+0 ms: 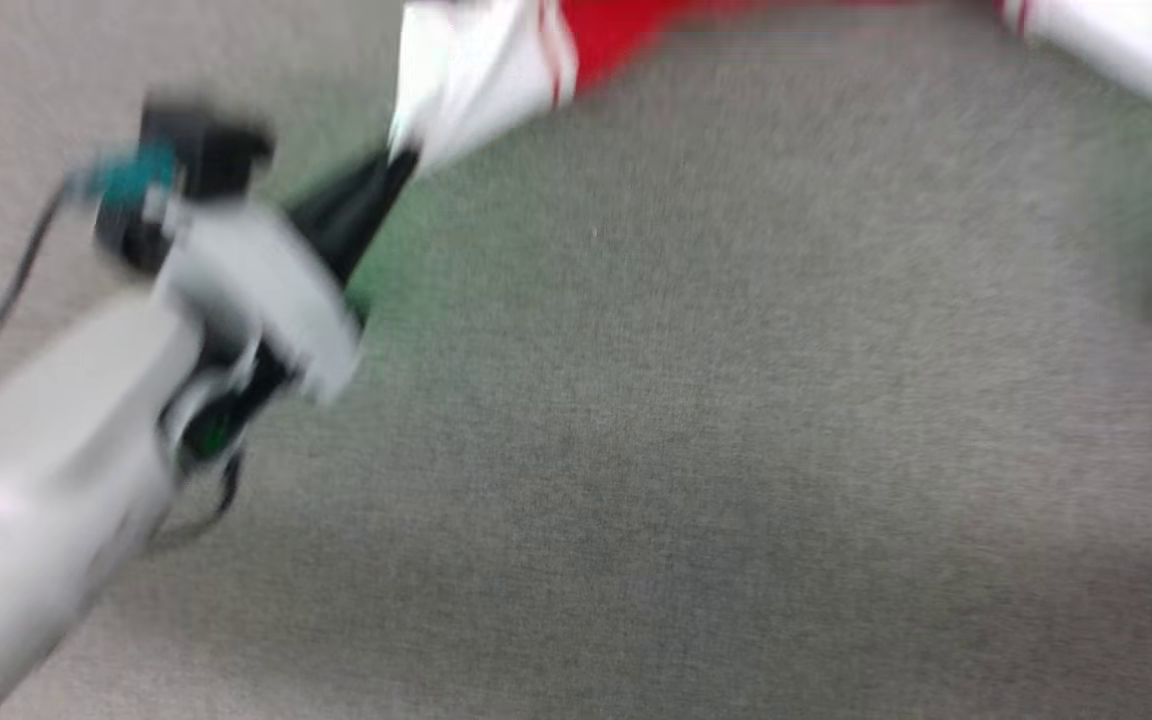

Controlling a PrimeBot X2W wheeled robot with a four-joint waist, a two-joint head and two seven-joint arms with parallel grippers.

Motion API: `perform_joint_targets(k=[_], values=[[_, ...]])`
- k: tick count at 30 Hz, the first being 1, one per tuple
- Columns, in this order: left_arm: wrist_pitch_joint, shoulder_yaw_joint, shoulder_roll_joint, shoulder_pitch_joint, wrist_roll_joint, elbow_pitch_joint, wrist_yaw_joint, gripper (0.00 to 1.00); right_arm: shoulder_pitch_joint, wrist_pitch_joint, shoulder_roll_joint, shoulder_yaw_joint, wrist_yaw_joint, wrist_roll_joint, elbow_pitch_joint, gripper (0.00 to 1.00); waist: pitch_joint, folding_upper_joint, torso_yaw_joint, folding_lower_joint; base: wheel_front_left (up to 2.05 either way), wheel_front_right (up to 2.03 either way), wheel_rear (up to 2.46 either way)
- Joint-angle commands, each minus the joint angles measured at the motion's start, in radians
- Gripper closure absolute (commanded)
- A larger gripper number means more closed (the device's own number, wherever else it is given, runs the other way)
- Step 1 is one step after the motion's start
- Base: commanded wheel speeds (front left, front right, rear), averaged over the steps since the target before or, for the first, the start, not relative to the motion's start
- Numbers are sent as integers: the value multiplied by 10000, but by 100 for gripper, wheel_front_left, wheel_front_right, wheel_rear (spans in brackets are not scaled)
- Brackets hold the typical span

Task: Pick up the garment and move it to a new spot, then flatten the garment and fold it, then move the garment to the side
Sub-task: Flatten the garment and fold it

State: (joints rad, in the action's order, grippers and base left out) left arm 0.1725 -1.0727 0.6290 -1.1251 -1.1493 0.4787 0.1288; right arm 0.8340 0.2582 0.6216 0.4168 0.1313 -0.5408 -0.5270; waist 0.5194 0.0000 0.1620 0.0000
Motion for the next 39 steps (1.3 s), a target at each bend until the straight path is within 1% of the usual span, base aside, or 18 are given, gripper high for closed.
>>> perform_joint_targets(k=[1,3,5,10,12,14,16,19,21,23,26,29,33,34,35,37,39], values=[[126,-252,678,930,-115,-439,6,100,-1343,37,441,-119,-10,-195,458,100,-1674,0,-315,0,0,0,0],[240,-464,1343,1784,-61,-879,-205,100,-2681,38,720,-195,-10,-304,927,100,-2058,0,-417,0,0,0,0],[366,-623,1895,2738,-213,-1334,-559,100,-3953,44,955,-421,-10,-239,1203,100,-2406,0,-522,0,0,0,0],[606,-1022,2959,4911,-546,-2611,-1754,100,-6812,-106,1022,-875,-10,-108,1824,100,-3043,0,-613,0,0,0,0],[710,-1065,3263,5584,-646,-3045,-2298,100,-7746,-204,1011,-1151,-12,-69,2049,100,-3215,0,-585,0,0,0,0],[786,-1064,3457,6212,-787,-3403,-2739,100,-8677,-371,885,-1349,-12,28,2368,100,-3371,0,-522,0,0,0,0],[834,-1054,3637,6772,-920,-3694,-3089,100,-9510,-515,774,-1588,-12,-16,2683,100,-3441,0,-487,0,0,0,0],[890,-834,3790,7422,-1148,-3969,-3482,100,-10532,-687,658,-1904,-12,60,3053,100,-3504,0,-418,0,0,0,0],[921,-602,3773,7785,-1280,-4139,-3628,100,-11003,-774,539,-2231,-12,117,3184,100,-3524,0,-394,0,0,0,0],[919,-516,3751,7933,-1265,-4197,-3653,100,-11194,-850,438,-2325,-12,132,3251,100,-3533,0,-379,0,0,0,0],[930,-82,3571,8280,-1100,-4348,-3704,100,-11465,-1118,194,-2550,-12,257,3414,100,-3535,0,-374,0,0,0,0],[919,197,3376,8593,-919,-4329,-3639,100,-11482,-1678,10,-2604,-12,383,3446,100,-3521,0,-367,0,0,0,0],[921,475,3126,8718,-682,-4250,-3481,100,-11132,-2700,-149,-2521,-12,382,3378,100,-3495,0,-391,0,0,0,0],[921,515,3079,8764,-652,-4217,-3463,100,-11020,-3016,-185,-2478,-12,344,3371,91,-3494,0,-392,0,0,0,0],[920,531,3051,8799,-597,-4182,-3416,100,-10947,-3326,-184,-2406,-12,320,3383,78,-3488,0,-394,0,0,0,0],[921,590,2960,8780,-544,-4151,-3370,100,-10765,-3936,-180,-2284,-10,187,3511,60,-3477,0,-404,0,0,0,0],[921,612,2911,8770,-477,-4102,-3333,100,-10648,-4581,-20,-2251,-9,159,3747,0,-3469,0,-426,0,0,0,0]])
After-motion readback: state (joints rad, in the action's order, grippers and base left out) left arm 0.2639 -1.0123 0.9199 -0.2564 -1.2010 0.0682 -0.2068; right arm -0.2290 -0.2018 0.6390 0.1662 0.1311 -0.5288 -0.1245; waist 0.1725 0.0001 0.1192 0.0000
